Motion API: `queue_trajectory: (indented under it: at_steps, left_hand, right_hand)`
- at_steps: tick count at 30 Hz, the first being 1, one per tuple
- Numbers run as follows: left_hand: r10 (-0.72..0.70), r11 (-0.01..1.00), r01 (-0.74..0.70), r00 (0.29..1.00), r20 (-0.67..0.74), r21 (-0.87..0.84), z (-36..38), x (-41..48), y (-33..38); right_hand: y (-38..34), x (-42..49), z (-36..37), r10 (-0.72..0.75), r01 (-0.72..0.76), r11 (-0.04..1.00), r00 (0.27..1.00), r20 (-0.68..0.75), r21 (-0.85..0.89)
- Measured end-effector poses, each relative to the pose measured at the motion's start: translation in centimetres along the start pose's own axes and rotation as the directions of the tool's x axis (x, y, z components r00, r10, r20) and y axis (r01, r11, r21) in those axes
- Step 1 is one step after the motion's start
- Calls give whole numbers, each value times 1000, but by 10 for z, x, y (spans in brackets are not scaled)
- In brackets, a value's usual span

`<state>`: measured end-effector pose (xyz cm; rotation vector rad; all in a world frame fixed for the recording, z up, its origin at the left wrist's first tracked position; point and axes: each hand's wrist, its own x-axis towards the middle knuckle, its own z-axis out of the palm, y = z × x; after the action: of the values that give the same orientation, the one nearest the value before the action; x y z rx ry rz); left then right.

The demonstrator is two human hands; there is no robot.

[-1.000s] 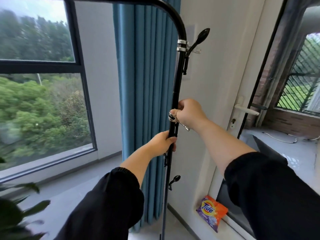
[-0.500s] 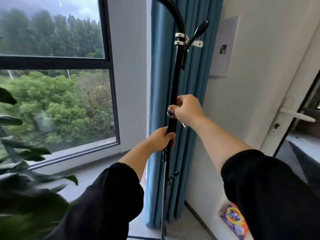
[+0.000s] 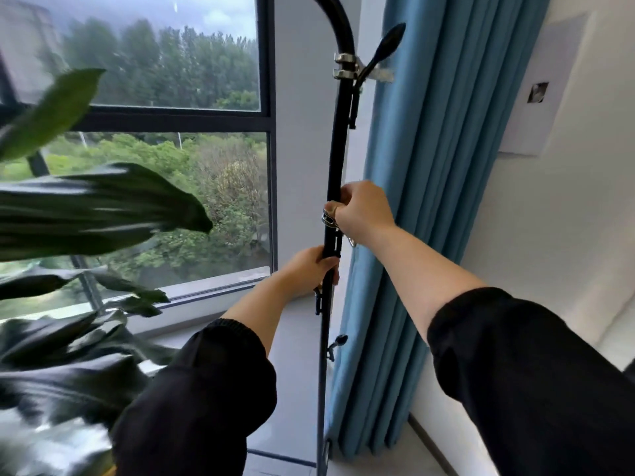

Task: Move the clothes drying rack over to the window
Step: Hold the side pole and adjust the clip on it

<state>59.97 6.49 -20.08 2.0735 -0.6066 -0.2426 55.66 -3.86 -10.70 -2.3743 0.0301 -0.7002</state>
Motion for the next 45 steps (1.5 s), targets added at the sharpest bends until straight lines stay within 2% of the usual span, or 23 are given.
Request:
queue_trajectory:
  at_steps: [11, 26, 34, 40, 43, 45]
  left_hand:
    - [-56, 998, 59, 992, -113, 19, -45, 26, -31]
    - [-117, 988, 140, 953, -279, 62, -36, 166, -39]
    - [-151, 980, 190, 908, -391, 63, -23, 249, -39]
    - [-142, 978, 197, 878, -457, 74, -21, 281, -42]
    - [-113, 987, 149, 895, -431, 52, -22, 294, -43]
    - [-93, 996, 89, 918, -386, -28, -26, 302, -43]
  right_hand:
    - [-9, 46, 48, -131, 127, 990, 989, 64, 53]
    - [80, 183, 81, -202, 200, 979, 977, 66, 28]
    - [128, 256, 96, -163, 165, 986, 985, 63, -24]
    - [139, 277, 99, -186, 186, 983, 981, 55, 5]
    - [147, 289, 94, -166, 165, 986, 982, 93, 15]
    - [151, 293, 88, -138, 135, 990, 981, 135, 29]
